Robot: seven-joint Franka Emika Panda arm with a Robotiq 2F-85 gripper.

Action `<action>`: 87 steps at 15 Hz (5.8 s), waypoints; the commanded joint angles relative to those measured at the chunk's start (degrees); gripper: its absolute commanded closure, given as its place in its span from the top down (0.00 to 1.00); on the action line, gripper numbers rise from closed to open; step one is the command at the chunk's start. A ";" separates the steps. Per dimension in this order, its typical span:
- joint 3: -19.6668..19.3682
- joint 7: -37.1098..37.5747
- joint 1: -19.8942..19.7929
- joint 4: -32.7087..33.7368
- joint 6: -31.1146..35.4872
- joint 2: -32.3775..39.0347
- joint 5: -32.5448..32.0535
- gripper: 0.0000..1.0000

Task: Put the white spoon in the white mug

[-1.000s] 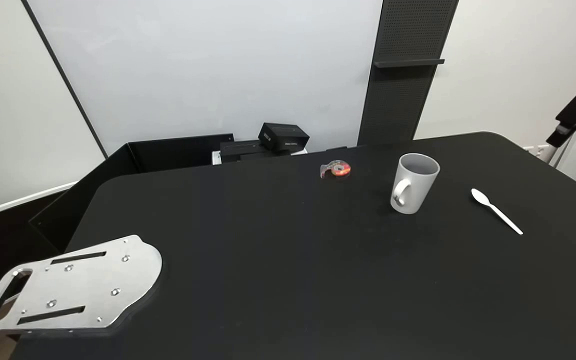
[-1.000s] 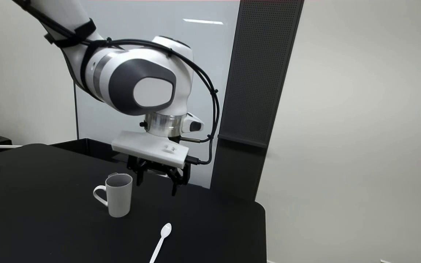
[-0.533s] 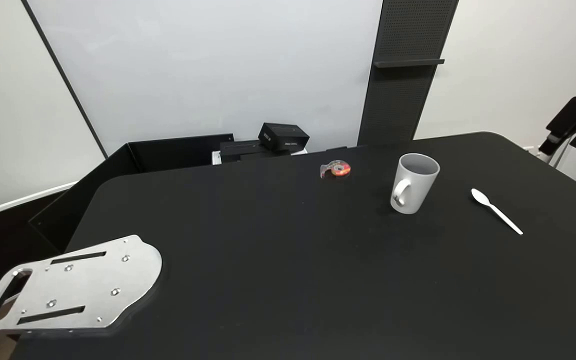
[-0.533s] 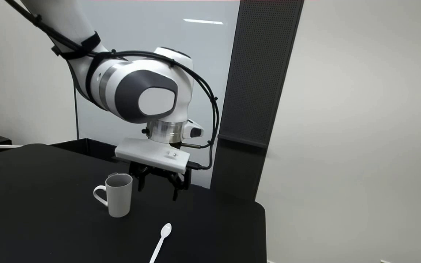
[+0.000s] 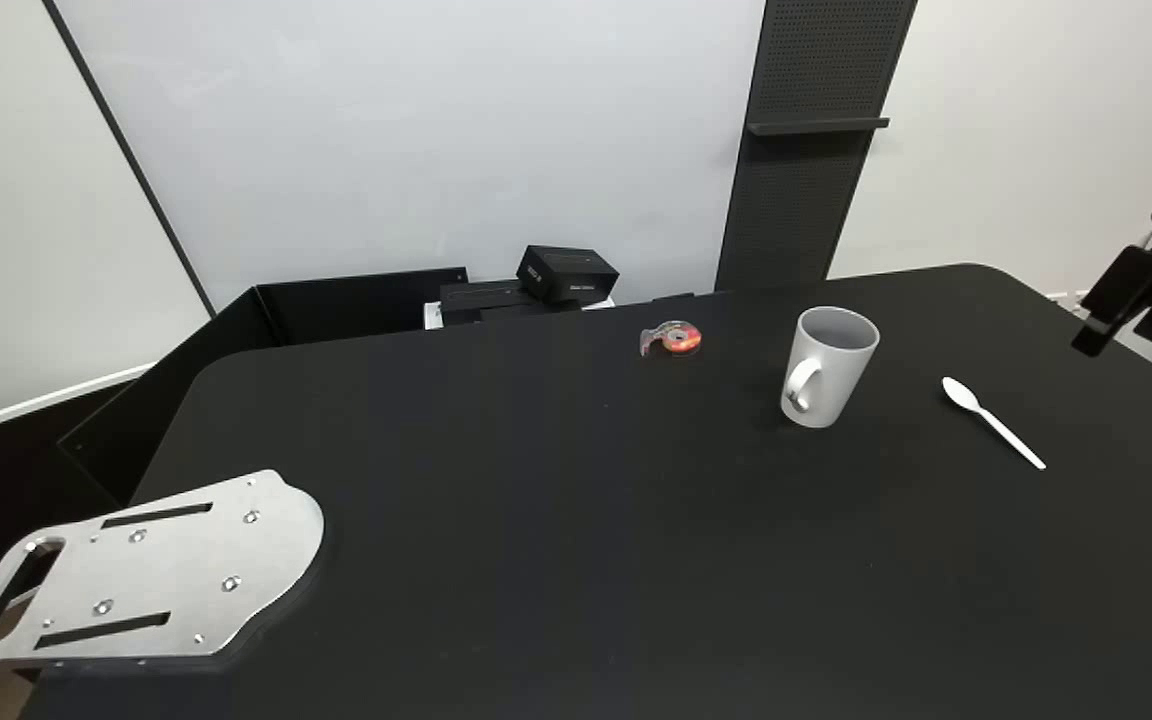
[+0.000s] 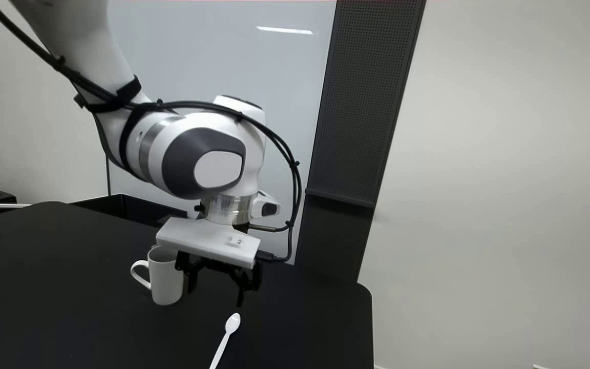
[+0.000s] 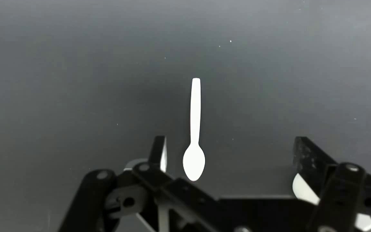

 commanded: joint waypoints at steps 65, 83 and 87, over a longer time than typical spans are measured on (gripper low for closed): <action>1.18 47.47 -0.11 39.18 -46.78 15.50 15.79 0.04; 2.33 55.47 2.58 45.33 -57.77 23.21 40.83 0.04; 2.06 55.30 2.34 46.88 -57.70 26.13 42.28 0.04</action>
